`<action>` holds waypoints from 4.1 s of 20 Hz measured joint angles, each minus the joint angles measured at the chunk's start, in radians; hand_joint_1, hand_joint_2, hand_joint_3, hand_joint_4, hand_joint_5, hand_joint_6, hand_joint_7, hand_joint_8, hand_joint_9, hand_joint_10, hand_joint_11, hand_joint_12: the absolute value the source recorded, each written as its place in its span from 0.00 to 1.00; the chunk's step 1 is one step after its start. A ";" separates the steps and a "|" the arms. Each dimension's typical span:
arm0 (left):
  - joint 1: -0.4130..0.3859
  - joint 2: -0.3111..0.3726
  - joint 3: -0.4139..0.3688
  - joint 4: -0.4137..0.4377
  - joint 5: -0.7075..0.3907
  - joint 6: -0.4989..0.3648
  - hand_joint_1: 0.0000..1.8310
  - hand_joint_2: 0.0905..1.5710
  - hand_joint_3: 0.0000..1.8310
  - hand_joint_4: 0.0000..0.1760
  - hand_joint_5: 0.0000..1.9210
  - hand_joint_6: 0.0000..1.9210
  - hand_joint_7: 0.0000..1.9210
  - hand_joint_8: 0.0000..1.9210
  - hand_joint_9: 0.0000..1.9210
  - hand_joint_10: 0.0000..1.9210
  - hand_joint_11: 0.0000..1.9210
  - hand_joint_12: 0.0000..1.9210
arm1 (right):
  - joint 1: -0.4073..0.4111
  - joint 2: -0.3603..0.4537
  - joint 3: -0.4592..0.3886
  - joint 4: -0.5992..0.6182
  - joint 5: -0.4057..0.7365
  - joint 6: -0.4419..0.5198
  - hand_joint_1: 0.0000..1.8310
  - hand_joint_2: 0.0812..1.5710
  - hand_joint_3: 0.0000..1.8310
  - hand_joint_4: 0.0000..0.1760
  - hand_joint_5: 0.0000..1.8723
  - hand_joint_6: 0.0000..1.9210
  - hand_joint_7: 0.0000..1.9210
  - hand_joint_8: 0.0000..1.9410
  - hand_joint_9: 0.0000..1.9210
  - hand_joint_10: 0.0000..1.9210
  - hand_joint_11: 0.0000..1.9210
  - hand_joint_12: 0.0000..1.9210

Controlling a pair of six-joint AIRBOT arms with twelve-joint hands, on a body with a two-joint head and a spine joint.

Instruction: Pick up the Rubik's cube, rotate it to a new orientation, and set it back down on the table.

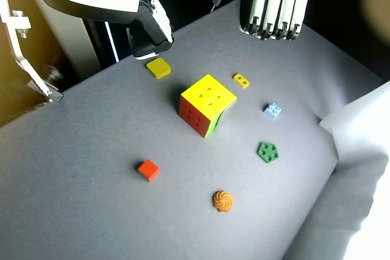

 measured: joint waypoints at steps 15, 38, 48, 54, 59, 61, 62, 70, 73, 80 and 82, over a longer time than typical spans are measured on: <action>0.000 0.000 0.011 -0.058 0.020 0.002 0.02 0.73 0.00 0.00 0.13 0.00 0.11 0.00 0.08 0.00 0.00 0.14 | 0.000 0.000 0.000 0.004 0.004 -0.001 0.00 0.73 0.00 0.00 0.05 0.00 0.03 0.00 0.02 0.00 0.00 0.15; 0.129 -0.245 0.018 -1.098 -0.149 0.774 0.05 0.74 0.00 0.00 0.12 0.00 0.11 0.00 0.08 0.00 0.00 0.10 | 0.027 0.006 0.000 0.064 -0.138 0.021 0.00 0.72 0.00 0.00 0.08 0.00 0.06 0.00 0.04 0.00 0.00 0.18; 0.126 -0.351 0.040 -1.357 -0.250 0.998 0.61 0.56 0.00 0.00 0.13 0.01 0.08 0.01 0.06 0.01 0.00 0.23 | 0.051 0.006 0.000 0.089 -0.235 0.075 0.00 0.72 0.00 0.00 0.07 0.00 0.06 0.00 0.04 0.00 0.00 0.20; 0.122 -0.376 0.034 -1.548 -0.295 1.091 0.66 0.53 0.00 0.00 0.13 0.00 0.07 0.00 0.05 0.00 0.00 0.18 | 0.051 0.006 0.000 0.090 -0.244 0.093 0.00 0.72 0.00 0.00 0.07 0.00 0.06 0.00 0.04 0.00 0.00 0.20; 0.108 -0.375 0.009 -1.639 -0.322 1.133 0.62 0.52 0.00 0.00 0.11 0.00 0.06 0.00 0.05 0.00 0.00 0.15 | 0.051 0.006 0.000 0.090 -0.244 0.094 0.00 0.72 0.00 0.00 0.08 0.00 0.07 0.00 0.05 0.00 0.00 0.22; 0.099 -0.375 0.000 -1.687 -0.327 1.174 0.62 0.52 0.00 0.00 0.11 0.00 0.07 0.00 0.05 0.00 0.00 0.14 | 0.051 0.007 0.000 0.090 -0.244 0.094 0.00 0.72 0.00 0.00 0.09 0.00 0.08 0.00 0.05 0.00 0.00 0.23; 0.097 -0.375 -0.002 -1.696 -0.327 1.188 0.62 0.51 0.00 0.00 0.10 0.00 0.06 0.00 0.04 0.00 0.00 0.14 | 0.051 0.006 0.000 0.090 -0.245 0.093 0.00 0.72 0.00 0.00 0.09 0.00 0.07 0.00 0.05 0.00 0.00 0.23; 0.089 -0.367 -0.034 -1.812 -0.376 1.223 0.63 0.52 0.00 0.00 0.12 0.00 0.06 0.00 0.05 0.00 0.00 0.15 | 0.051 0.006 0.000 0.090 -0.254 0.094 0.00 0.72 0.00 0.00 0.08 0.00 0.07 0.00 0.05 0.00 0.00 0.21; 0.086 -0.368 -0.027 -1.831 -0.379 1.226 0.63 0.53 0.00 0.00 0.11 0.00 0.06 0.00 0.04 0.00 0.00 0.16 | 0.051 0.006 0.000 0.090 -0.258 0.093 0.00 0.72 0.00 0.00 0.08 0.00 0.07 0.00 0.05 0.00 0.00 0.22; 0.076 -0.414 0.014 -1.857 -0.387 1.230 0.63 0.53 0.00 0.00 0.10 0.00 0.04 0.00 0.04 0.00 0.00 0.14 | 0.051 0.006 -0.002 0.090 -0.259 0.093 0.00 0.72 0.00 0.00 0.09 0.00 0.07 0.00 0.06 0.00 0.00 0.24; 0.075 -0.428 0.020 -1.861 -0.385 1.230 0.67 0.52 0.00 0.00 0.11 0.00 0.03 0.00 0.03 0.00 0.00 0.11 | 0.051 0.007 -0.002 0.090 -0.259 0.093 0.00 0.72 0.00 0.00 0.10 0.00 0.08 0.00 0.06 0.00 0.00 0.25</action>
